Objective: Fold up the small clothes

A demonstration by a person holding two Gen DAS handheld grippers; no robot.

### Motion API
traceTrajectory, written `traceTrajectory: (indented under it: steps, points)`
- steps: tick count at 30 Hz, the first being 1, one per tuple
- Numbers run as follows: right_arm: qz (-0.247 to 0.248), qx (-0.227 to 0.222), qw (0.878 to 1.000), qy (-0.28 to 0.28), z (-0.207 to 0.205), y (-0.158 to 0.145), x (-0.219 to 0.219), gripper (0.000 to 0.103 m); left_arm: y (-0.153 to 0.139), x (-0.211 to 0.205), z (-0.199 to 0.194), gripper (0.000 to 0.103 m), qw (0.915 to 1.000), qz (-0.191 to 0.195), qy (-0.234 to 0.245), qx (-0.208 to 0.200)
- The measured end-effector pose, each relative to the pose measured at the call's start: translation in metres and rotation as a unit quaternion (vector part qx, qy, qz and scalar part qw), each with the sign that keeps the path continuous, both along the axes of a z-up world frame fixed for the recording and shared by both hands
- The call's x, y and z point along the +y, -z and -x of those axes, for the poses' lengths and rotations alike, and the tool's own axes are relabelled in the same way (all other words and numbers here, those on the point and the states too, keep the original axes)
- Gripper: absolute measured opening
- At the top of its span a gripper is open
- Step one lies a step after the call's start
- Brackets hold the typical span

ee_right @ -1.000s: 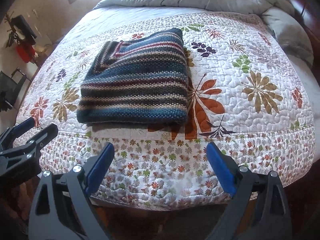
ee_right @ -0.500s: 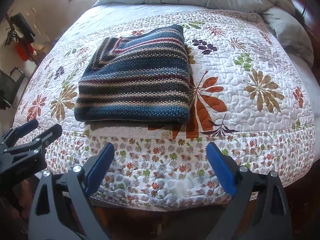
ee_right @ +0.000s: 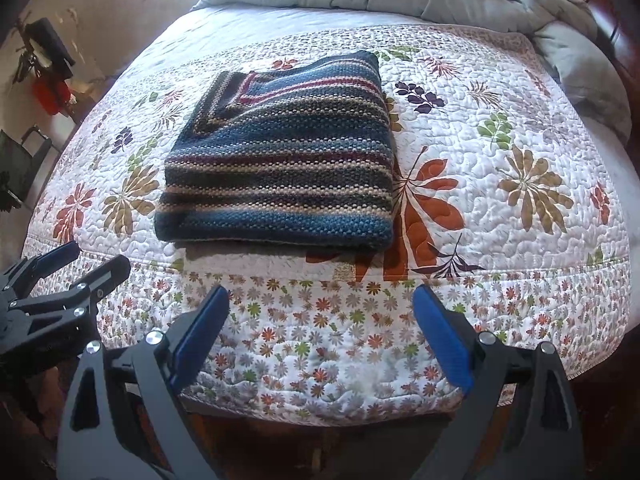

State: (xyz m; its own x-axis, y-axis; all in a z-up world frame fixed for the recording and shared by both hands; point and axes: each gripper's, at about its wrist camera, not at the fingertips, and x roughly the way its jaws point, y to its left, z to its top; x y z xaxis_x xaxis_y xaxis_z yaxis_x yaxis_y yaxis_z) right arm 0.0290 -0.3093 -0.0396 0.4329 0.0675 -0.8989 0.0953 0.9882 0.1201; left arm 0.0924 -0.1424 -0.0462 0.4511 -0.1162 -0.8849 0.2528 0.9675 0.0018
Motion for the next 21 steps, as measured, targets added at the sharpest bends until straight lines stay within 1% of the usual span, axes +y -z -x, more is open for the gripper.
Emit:
traceTrajectory:
  steps: [7,21]
  points:
    - [0.002,0.001,1.0,-0.002,-0.0018,0.0007,0.0025,0.093,-0.0003,-0.0023,0.0007,0.093,1.0,0.007,0.005,0.002]
    - [-0.002,0.004,1.0,0.0,-0.0033,0.0052,-0.0004,0.093,0.0048,-0.005,-0.0011,0.093,0.9999,0.009,0.006,0.011]
